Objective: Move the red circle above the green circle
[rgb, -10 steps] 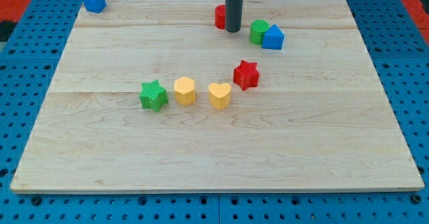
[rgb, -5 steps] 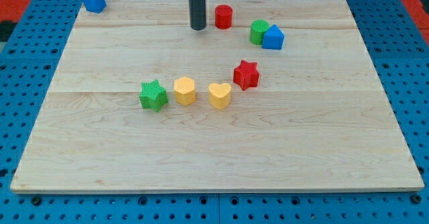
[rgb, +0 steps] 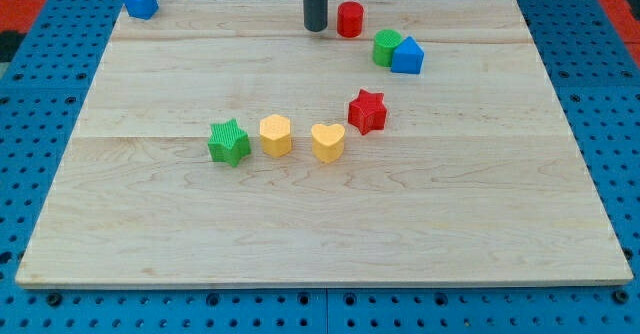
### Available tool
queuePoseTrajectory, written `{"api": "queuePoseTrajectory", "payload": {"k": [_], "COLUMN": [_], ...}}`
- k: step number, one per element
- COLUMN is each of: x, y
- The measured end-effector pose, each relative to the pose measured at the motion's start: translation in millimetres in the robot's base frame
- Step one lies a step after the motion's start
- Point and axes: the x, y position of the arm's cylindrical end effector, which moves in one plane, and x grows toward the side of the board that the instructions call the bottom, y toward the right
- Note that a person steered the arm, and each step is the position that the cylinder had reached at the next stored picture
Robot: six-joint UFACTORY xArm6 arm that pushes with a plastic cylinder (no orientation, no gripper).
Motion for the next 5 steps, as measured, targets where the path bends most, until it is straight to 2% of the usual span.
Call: {"api": "queuePoseTrajectory", "payload": {"k": [2,5], "x": [-1,-7], "y": [49,60]}}
